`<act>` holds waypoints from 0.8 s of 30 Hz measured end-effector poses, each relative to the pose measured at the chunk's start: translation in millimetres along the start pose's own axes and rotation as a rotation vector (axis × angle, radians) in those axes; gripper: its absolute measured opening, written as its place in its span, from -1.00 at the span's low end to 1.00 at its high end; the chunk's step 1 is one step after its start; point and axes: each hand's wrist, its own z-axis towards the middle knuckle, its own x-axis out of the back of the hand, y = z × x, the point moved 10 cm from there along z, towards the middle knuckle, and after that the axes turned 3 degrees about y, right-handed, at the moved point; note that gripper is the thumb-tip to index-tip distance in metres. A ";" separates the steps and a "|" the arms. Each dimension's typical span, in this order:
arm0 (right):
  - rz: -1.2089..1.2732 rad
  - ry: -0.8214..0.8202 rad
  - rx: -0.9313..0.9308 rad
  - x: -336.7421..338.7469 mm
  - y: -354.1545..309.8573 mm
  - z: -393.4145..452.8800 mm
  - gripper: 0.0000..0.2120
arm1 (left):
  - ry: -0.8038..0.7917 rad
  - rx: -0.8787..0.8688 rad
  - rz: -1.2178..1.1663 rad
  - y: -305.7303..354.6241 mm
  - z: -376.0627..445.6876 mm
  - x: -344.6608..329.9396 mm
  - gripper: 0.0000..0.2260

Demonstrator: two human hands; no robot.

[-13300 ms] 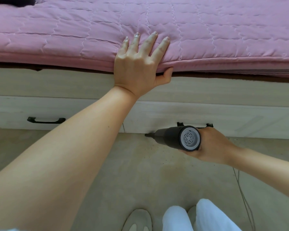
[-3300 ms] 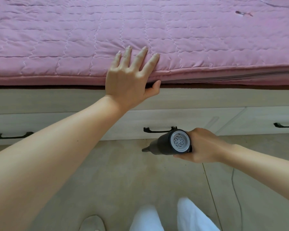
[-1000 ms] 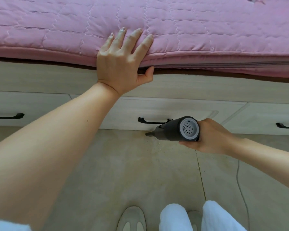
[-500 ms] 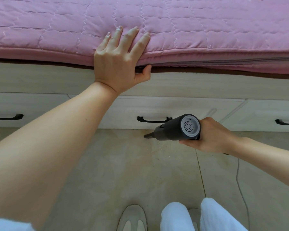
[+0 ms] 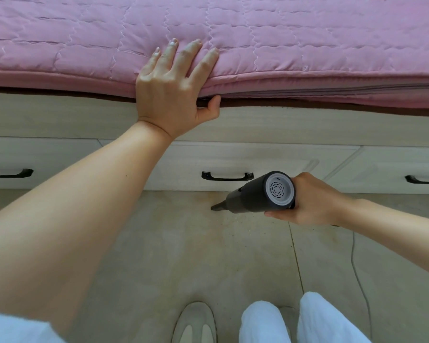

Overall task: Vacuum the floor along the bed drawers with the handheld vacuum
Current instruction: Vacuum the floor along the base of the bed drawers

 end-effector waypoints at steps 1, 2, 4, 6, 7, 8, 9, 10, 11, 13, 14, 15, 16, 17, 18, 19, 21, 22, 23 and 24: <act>0.005 -0.006 -0.004 0.5 0.4 -1.8 -0.71 | 0.004 0.002 -0.001 0.0 0.3 0.5 -0.48; 0.009 -0.010 -0.005 1.2 0.5 -3.8 -0.72 | 0.006 0.002 -0.003 0.4 0.3 0.9 -0.48; 0.012 -0.013 -0.001 2.1 0.2 -7.4 -0.73 | 0.007 -0.001 -0.006 1.0 -0.1 1.4 -0.47; 0.014 -0.019 0.002 2.1 -0.9 -10.7 -0.76 | 0.003 -0.001 -0.010 0.9 -0.5 1.2 -0.47; 0.017 -0.021 0.006 2.0 -1.7 -11.9 -0.76 | -0.001 0.001 -0.011 0.1 -0.3 0.6 -0.47; 0.020 -0.024 0.011 2.4 -2.6 -13.2 -0.76 | -0.005 0.004 -0.011 -0.5 -0.3 0.2 -0.47; 0.024 -0.029 0.014 2.3 -3.5 -14.4 -0.77 | -0.008 0.005 -0.012 -0.5 -0.3 0.2 -0.47; 0.029 -0.033 0.014 2.3 -4.5 -15.3 -0.77 | -0.011 0.005 -0.012 -0.1 -0.8 -0.1 -0.47; 0.036 -0.038 0.011 2.1 -5.0 -16.5 -0.77 | -0.015 0.004 -0.015 0.7 -0.9 -0.4 -0.48; 0.052 -0.049 0.011 0.6 -5.5 -18.5 -0.75 | -0.027 0.009 -0.023 0.2 -0.7 -1.8 -0.49; 0.060 -0.054 0.017 -0.7 -6.2 -19.2 -0.75 | -0.033 0.014 -0.024 -0.8 -1.3 -1.9 -0.49; 0.067 -0.059 0.021 -1.3 -6.7 -19.8 -0.74 | -0.036 0.017 -0.022 -1.2 -1.5 -1.8 -0.49; 0.075 -0.064 0.024 -1.2 -7.1 -20.5 -0.75 | -0.037 0.020 -0.022 -1.2 -1.7 -1.8 -0.49; 0.082 -0.072 0.021 -1.0 -7.2 -21.3 -0.75 | -0.039 0.022 -0.025 -1.0 -1.2 -1.8 -0.49; 0.091 -0.079 0.021 -0.4 -7.8 -22.1 -0.76 | -0.042 0.022 -0.028 -0.6 -0.9 -2.0 -0.49; 0.100 -0.088 0.022 -0.4 -8.5 -23.3 -0.78 | -0.046 0.023 -0.032 -0.6 -1.1 -2.5 -0.49; 0.105 -0.107 0.026 -0.1 -9.6 -24.4 -0.80 | -0.052 0.026 -0.031 -1.2 -1.9 -3.1 -0.49; 0.104 -0.119 0.026 -0.3 -9.9 -24.9 -0.80 | -0.052 0.028 -0.030 -1.7 -2.0 -3.1 -0.49; 0.103 -0.131 0.025 -0.4 -10.1 -25.3 -0.80 | -0.050 0.029 -0.029 -2.0 -2.1 -3.1 -0.49; 0.103 -0.142 0.024 -0.1 -10.9 -25.9 -0.77 | -0.049 0.029 -0.029 -2.0 -2.2 -2.7 -0.49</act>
